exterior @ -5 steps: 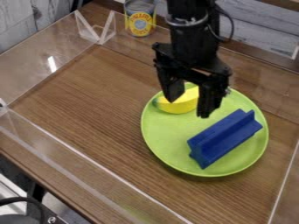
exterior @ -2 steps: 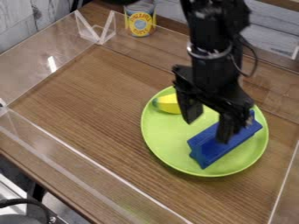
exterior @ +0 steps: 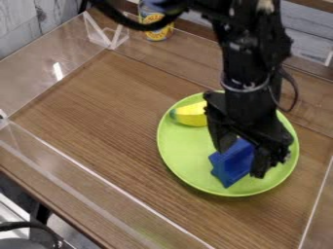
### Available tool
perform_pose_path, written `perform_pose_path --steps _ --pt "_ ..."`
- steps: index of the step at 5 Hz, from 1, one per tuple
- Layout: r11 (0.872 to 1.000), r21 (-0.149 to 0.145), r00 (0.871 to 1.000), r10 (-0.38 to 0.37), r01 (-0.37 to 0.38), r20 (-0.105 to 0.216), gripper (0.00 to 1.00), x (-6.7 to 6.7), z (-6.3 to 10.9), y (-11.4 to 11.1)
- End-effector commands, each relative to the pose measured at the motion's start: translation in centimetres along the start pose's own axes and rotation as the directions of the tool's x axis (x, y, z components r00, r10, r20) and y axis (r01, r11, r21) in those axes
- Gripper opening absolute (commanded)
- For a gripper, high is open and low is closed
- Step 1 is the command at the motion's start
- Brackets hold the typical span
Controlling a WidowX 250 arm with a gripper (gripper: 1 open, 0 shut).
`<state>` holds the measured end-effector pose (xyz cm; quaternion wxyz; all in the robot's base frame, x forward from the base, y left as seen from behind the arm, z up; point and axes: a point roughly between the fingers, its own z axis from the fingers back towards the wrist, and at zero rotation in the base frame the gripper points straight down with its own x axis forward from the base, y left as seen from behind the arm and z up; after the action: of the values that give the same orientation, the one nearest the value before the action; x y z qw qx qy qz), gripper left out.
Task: Put the blue object in the green plate
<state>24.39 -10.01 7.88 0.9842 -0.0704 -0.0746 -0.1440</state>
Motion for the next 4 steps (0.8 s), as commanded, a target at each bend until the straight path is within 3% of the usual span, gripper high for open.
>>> perform_pose_path --steps 1,4 --pt "1.000 -0.001 0.999 -0.014 0.015 0.044 1.00 0.5 -0.1 -0.1" --pt "1.000 0.003 0.997 -0.008 0.008 0.083 1.00 0.5 -1.1 0.1"
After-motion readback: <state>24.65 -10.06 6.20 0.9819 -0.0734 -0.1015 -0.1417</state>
